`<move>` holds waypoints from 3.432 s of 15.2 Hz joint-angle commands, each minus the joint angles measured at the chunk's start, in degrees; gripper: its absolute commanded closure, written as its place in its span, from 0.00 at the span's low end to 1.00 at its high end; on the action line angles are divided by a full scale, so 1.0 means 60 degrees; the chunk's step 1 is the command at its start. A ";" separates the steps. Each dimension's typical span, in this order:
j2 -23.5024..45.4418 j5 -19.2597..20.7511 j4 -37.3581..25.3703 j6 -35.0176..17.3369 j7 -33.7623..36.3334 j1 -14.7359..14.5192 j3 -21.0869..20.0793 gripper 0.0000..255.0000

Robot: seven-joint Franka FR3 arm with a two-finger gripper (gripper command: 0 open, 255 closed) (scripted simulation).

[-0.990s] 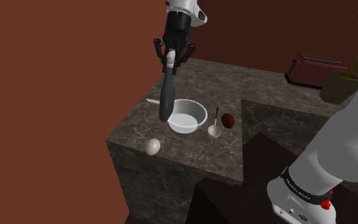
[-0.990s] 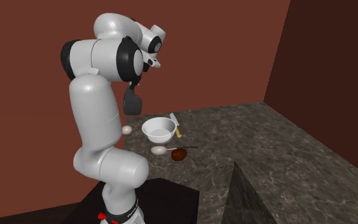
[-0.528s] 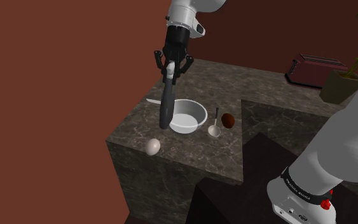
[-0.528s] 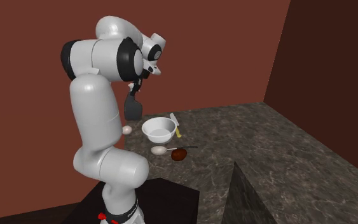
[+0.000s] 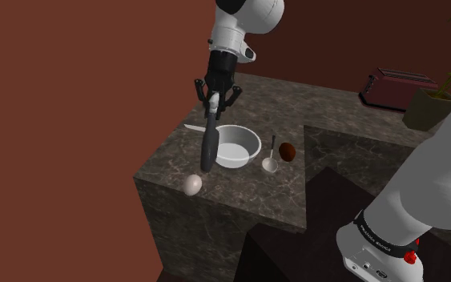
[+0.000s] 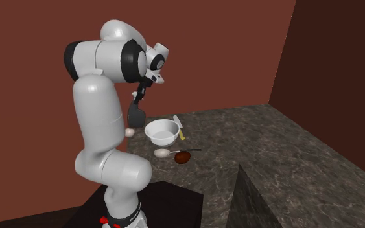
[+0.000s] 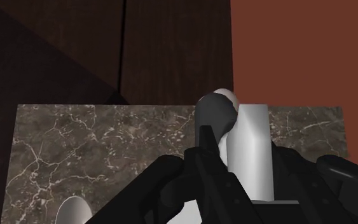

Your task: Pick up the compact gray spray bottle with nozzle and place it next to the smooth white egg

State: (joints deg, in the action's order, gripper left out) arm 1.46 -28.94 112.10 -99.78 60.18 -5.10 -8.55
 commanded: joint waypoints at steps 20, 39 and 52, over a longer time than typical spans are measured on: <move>0.1082 -0.0245 0.1374 -0.2253 -0.1039 -0.0114 -0.0082 1.00; 0.1260 -0.0376 0.1618 -0.2710 -0.1091 -0.0303 -0.0128 0.00; 0.1254 -0.0035 0.0933 -0.1842 -0.1213 0.0214 0.0028 0.00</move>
State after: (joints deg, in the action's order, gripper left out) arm 8.91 -29.16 117.61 -110.93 52.90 -3.79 -8.35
